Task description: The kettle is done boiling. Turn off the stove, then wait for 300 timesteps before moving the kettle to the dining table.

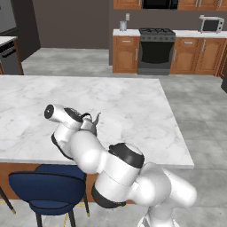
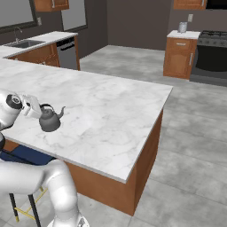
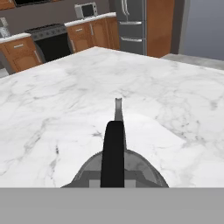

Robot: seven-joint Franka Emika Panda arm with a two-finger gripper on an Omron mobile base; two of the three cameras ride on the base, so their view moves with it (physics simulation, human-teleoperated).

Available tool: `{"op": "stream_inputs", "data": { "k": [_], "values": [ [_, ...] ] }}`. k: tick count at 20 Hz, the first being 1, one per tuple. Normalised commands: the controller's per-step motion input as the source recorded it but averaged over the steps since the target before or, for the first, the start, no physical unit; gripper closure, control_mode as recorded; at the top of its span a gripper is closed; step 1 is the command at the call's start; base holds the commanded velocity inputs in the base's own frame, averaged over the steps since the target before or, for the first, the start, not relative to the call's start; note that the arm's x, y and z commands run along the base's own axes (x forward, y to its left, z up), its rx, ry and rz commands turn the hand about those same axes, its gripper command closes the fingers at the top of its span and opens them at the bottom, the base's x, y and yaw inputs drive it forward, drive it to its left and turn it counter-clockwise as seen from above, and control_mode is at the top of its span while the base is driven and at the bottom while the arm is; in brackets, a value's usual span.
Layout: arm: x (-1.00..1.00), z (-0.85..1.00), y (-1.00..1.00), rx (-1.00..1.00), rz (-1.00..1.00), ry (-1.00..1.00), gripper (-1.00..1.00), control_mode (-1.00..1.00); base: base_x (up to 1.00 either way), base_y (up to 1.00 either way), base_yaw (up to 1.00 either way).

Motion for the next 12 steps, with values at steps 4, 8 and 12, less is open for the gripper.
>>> {"op": "stream_inputs", "data": {
  "k": [4,8,12],
  "values": [
    [0.15,-0.03,0.04,0.0,0.01,0.0,1.0,-1.0,0.0,0.0,0.0],
    [0.16,-0.08,0.03,0.0,0.02,0.0,1.0,-1.0,0.0,0.0,0.0],
    [0.16,-0.16,0.02,0.0,0.02,0.0,1.0,-1.0,0.0,0.0,0.0]
  ]
}}
